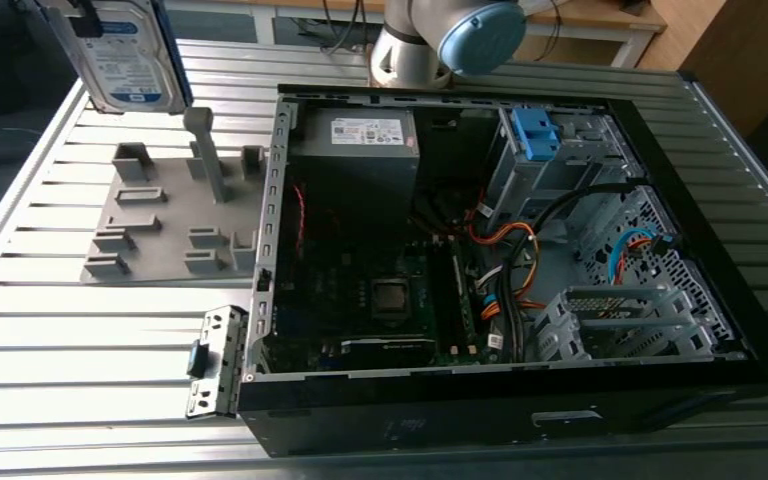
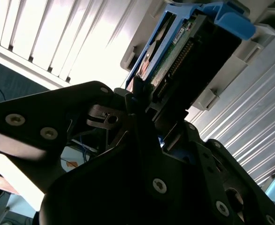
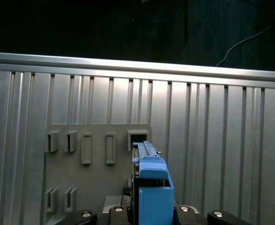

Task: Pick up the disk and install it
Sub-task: 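Pick up the disk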

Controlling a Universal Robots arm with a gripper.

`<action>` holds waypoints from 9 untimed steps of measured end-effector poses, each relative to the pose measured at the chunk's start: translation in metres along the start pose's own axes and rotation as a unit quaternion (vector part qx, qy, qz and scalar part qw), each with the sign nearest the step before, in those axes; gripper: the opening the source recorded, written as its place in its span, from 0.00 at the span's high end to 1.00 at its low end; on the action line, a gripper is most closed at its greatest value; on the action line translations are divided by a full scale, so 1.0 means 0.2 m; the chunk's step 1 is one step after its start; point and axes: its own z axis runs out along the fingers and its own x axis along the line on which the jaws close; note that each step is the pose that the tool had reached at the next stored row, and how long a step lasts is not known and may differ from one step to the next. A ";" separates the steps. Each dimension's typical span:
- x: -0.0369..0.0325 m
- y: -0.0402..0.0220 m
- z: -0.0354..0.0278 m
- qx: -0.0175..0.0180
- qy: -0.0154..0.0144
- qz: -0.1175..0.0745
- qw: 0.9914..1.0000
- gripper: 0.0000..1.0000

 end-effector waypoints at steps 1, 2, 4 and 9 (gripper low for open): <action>0.000 0.000 -0.005 0.000 0.000 0.000 1.000 0.64; 0.000 0.000 -0.010 0.000 0.000 0.000 1.000 0.64; -0.001 0.000 -0.019 0.000 0.000 0.000 1.000 0.64; -0.002 0.001 -0.040 0.000 0.000 0.000 1.000 0.64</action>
